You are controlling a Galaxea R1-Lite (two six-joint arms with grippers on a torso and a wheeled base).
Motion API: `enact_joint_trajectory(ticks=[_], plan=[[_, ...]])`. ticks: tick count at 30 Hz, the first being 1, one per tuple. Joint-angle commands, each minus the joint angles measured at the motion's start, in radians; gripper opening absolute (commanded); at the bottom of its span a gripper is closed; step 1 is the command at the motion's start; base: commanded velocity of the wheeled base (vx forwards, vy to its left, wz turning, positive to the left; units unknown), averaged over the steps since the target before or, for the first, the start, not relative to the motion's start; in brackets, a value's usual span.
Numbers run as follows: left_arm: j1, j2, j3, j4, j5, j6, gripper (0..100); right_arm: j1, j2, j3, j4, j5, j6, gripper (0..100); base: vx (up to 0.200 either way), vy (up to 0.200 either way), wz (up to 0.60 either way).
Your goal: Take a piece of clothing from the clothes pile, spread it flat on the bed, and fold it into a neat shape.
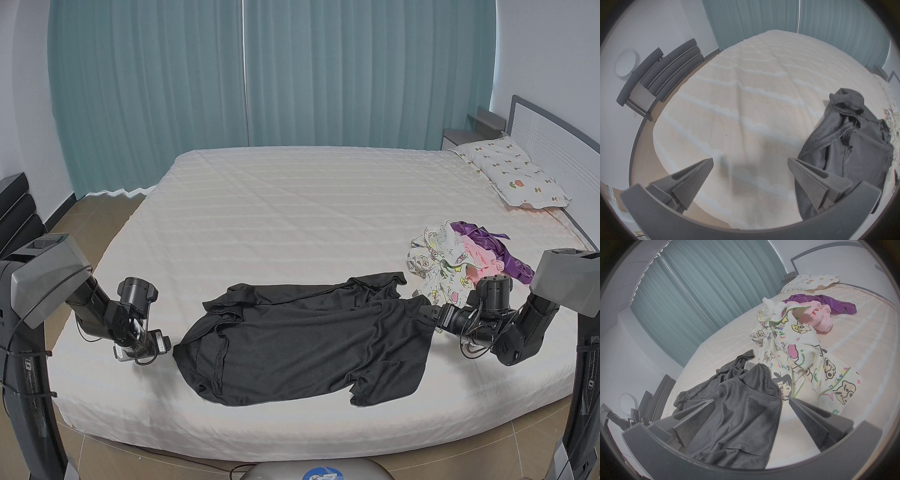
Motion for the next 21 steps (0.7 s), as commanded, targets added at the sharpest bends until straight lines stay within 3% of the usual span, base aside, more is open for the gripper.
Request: enact_joint_trajectory(ticks=[1,8,14,21], plan=[[-0.025,-0.079,0.013,0.053,-0.051,-0.001,100,0.001,-0.001,0.010,0.000,0.000,-0.001,100,0.000,0.000,0.00],[-0.147,-0.099,0.005,0.097,-0.166,-0.084,100,0.004,0.000,0.021,-0.020,0.000,-0.003,100,0.000,0.000,0.00],[-0.252,-0.033,-0.019,0.088,-0.147,-0.093,100,0.010,-0.005,0.023,-0.020,0.000,-0.001,100,0.000,0.000,0.00],[-0.314,0.073,-0.041,0.083,-0.032,-0.081,100,0.010,-0.006,0.027,-0.022,0.000,-0.001,100,0.000,0.000,0.00]])
